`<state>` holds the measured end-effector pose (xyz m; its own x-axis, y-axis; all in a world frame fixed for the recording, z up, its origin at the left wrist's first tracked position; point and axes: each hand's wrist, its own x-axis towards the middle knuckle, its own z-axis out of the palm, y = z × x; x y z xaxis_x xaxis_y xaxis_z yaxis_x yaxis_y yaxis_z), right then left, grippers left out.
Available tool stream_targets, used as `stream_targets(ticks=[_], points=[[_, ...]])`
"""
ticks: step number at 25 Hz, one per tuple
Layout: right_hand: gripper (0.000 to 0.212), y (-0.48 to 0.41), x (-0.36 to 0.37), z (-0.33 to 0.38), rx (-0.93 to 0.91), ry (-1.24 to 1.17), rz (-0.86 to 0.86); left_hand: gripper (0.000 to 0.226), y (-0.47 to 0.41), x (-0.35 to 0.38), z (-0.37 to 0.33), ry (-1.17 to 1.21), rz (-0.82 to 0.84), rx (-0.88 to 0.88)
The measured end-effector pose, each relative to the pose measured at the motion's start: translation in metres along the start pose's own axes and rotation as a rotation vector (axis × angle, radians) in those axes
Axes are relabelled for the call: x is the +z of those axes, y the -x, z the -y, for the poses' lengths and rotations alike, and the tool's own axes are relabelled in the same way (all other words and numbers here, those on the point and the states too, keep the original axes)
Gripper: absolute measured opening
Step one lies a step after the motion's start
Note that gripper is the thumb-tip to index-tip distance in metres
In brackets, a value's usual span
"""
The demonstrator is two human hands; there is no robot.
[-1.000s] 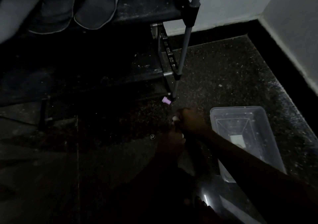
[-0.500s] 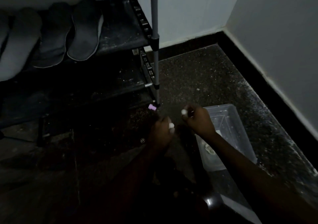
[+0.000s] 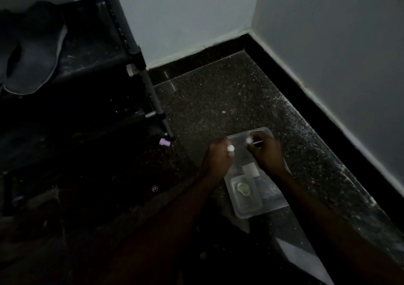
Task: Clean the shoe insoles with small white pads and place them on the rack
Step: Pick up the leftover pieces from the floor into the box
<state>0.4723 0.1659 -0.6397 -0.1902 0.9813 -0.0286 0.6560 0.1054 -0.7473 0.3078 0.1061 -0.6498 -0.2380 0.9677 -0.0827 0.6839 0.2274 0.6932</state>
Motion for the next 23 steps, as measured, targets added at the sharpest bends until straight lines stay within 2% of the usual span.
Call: stream_targets(ticks=[4,13,18,21,23], points=[[0.01,-0.009,0.007,-0.022,-0.036,0.051,0.035,0.009,-0.014,0.023,-0.009,-0.055,-0.052,0.06],[0.007,-0.023,0.019,-0.043,-0.061,0.115,0.145,0.025,-0.03,0.055,-0.004,-0.148,0.014,0.092],[0.015,-0.017,0.024,-0.047,-0.057,0.196,0.176,0.027,-0.027,0.054,-0.005,-0.153,0.03,0.075],[0.014,-0.007,0.018,-0.042,-0.003,0.063,0.181,0.037,-0.015,0.046,0.001,-0.113,0.005,0.09],[0.032,0.003,0.013,-0.032,-0.002,0.118,0.181,0.045,-0.001,0.032,0.005,-0.086,0.01,0.08]])
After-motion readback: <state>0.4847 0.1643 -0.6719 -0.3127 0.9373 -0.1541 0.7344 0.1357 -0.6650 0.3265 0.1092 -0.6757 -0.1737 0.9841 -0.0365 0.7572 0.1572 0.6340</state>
